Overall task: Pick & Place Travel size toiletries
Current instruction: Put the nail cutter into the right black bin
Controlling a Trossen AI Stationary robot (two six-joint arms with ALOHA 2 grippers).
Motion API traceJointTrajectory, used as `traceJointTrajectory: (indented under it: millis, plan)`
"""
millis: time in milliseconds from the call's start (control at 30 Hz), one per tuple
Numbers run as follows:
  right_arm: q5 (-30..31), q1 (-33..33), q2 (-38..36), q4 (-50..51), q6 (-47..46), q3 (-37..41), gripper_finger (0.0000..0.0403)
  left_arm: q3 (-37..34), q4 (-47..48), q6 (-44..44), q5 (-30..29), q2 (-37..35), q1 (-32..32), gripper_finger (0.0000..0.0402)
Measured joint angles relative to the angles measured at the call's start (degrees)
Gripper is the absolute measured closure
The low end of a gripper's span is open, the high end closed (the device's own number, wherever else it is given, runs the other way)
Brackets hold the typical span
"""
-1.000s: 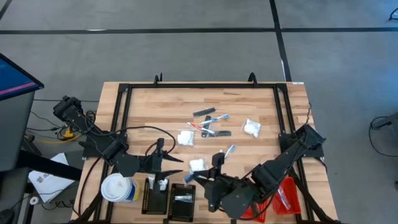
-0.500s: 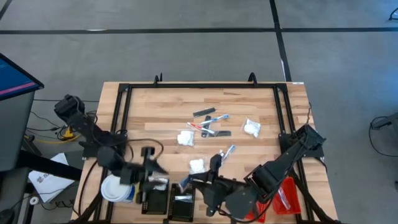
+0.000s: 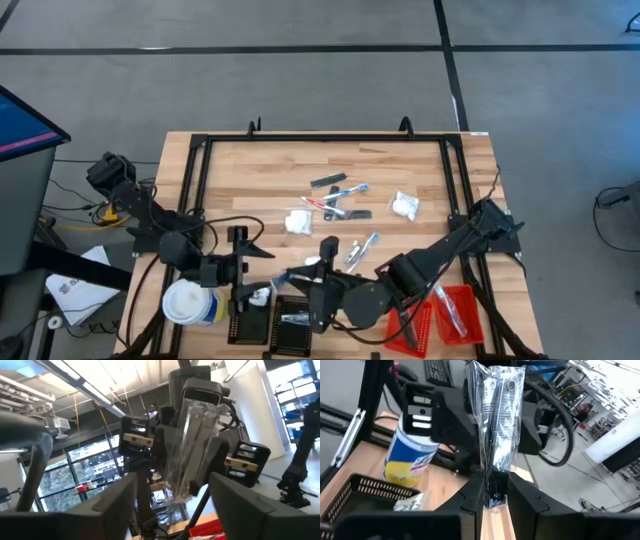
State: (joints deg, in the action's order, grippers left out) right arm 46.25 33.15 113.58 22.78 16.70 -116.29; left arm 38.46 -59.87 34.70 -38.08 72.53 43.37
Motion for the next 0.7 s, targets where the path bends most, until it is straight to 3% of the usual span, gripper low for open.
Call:
traceJointTrajectory:
  millis: [133, 300, 700]
  plan:
    - [0.07, -1.22, 0.16, -0.30, -0.09, 0.00, 0.0340, 0.00, -0.19, -0.45, -0.98, 0.00, -0.94, 0.0101]
    - [-0.16, -3.22, 0.18, -0.50, -1.30, 0.00, 0.0340, 0.00, -0.38, -0.92, -0.97, 0.00, -1.88, 0.0075]
    - [-1.43, -4.71, 0.18, -0.65, -2.20, 0.00, 0.0340, 0.00, -2.10, -2.13, 0.93, 0.02, -3.88, 0.0119]
